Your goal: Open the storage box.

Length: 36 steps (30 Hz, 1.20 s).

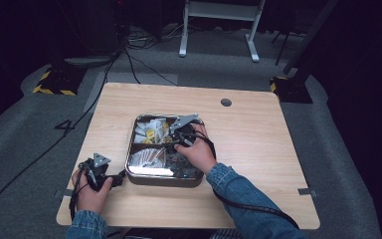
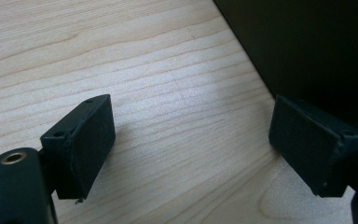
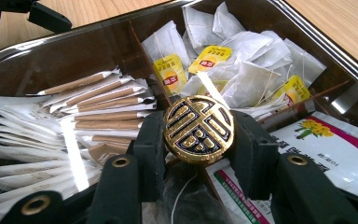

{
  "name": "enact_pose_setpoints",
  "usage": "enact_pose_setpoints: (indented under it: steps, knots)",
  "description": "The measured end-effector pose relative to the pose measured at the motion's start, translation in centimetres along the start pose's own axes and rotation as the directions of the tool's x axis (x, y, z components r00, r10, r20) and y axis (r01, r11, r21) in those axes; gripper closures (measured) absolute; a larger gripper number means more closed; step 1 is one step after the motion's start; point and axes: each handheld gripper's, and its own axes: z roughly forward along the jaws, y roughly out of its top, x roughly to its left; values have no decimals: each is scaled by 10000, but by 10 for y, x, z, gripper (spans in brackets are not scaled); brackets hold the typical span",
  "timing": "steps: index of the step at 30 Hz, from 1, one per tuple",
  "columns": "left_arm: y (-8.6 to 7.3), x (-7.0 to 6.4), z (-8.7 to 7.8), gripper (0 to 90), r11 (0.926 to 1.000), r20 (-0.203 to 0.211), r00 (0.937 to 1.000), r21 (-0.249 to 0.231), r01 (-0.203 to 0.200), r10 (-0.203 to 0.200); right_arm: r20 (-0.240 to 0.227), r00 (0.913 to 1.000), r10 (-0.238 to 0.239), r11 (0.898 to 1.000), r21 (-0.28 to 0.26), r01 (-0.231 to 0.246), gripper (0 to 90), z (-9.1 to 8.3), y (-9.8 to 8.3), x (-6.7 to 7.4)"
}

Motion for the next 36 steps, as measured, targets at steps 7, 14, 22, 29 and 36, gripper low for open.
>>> enact_pose_setpoints:
  steps: [7, 14, 22, 29, 36]
  knots:
    - [0, 0, 0, 150, 10000, 40, 10000, -1, -45, 45, 99, 9999, -135, 9999, -75, 136, 588, -6, 4, 2]
    - [0, 0, 0, 150, 10000, 44, 10000, 0, -47, 47, 108, 9999, -107, 9990, -433, 111, 588, -21, 11, 1]
    - [0, -1, 0, 156, 10000, 25, 10000, -15, -46, 46, 129, 9996, -246, 9960, -851, 256, 588, -48, 20, -4]
    - [0, -1, 0, 156, 10000, 43, 10000, -21, -51, 51, 239, 9994, -235, 9945, -1019, 258, 588, -69, 21, -8]
    - [0, -1, 0, 155, 10000, 41, 10000, -21, -50, 50, 259, 9996, -125, 9933, -1149, 154, 587, -83, 17, -12]
